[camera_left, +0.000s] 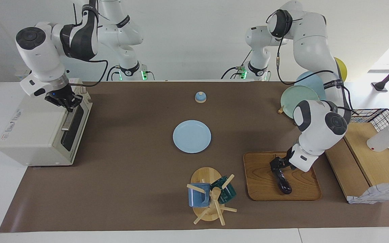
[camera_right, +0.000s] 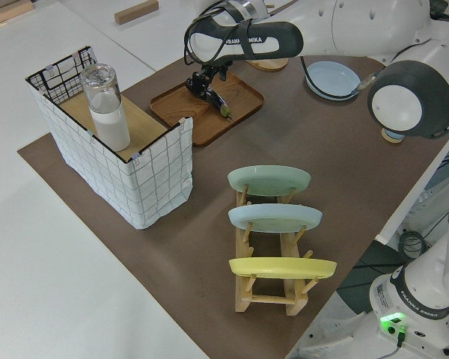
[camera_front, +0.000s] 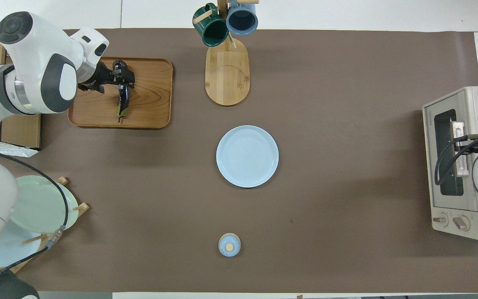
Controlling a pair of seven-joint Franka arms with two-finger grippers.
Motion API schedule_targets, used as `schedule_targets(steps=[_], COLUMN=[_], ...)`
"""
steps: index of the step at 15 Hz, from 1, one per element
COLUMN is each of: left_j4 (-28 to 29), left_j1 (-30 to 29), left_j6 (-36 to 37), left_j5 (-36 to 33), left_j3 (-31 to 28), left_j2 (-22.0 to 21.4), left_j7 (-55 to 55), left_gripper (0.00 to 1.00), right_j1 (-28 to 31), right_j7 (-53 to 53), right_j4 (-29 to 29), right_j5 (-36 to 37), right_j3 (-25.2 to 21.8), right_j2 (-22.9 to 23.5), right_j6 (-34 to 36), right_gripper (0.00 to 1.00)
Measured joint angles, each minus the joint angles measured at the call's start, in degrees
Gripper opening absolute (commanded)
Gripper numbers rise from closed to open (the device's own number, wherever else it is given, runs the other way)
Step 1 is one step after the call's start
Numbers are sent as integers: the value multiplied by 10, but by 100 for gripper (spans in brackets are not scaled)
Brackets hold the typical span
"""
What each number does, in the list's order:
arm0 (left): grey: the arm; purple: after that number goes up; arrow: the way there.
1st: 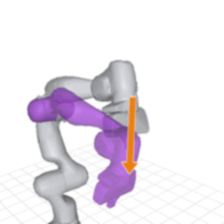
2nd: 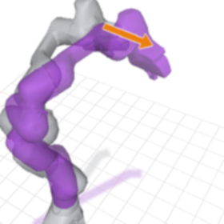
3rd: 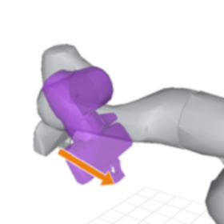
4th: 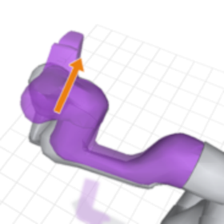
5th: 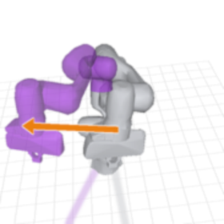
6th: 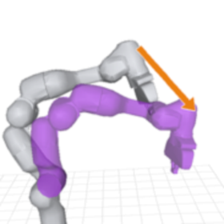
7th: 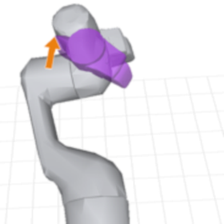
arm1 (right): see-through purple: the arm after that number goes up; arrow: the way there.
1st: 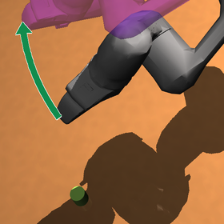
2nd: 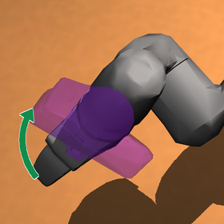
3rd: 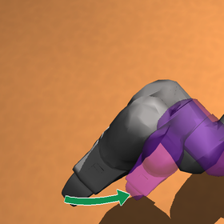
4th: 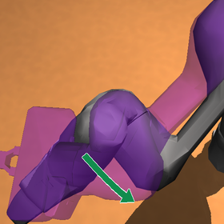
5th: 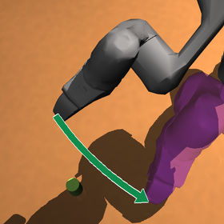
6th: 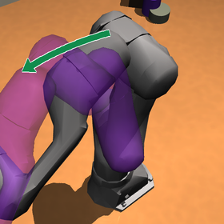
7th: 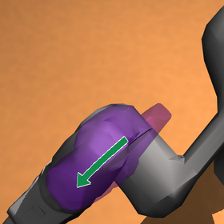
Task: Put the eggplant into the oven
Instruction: 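Grasp the eggplant with the left gripper while the right gripper reaches the oven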
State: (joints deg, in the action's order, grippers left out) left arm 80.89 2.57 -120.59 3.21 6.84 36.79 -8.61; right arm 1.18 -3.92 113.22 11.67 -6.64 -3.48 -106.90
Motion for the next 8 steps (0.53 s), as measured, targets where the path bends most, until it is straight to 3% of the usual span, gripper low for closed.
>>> schedule_targets(steps=[8], left_j4=[36], left_j1=[8], left_j6=[-60], left_j5=[-1], left_j3=[1], left_j2=[6], left_j7=[7], left_gripper=[100], right_j1=[0], right_j7=[-2], right_j4=[21], right_j5=[11], right_j3=[0], right_j2=[11], right_j6=[-32], right_gripper=[0])
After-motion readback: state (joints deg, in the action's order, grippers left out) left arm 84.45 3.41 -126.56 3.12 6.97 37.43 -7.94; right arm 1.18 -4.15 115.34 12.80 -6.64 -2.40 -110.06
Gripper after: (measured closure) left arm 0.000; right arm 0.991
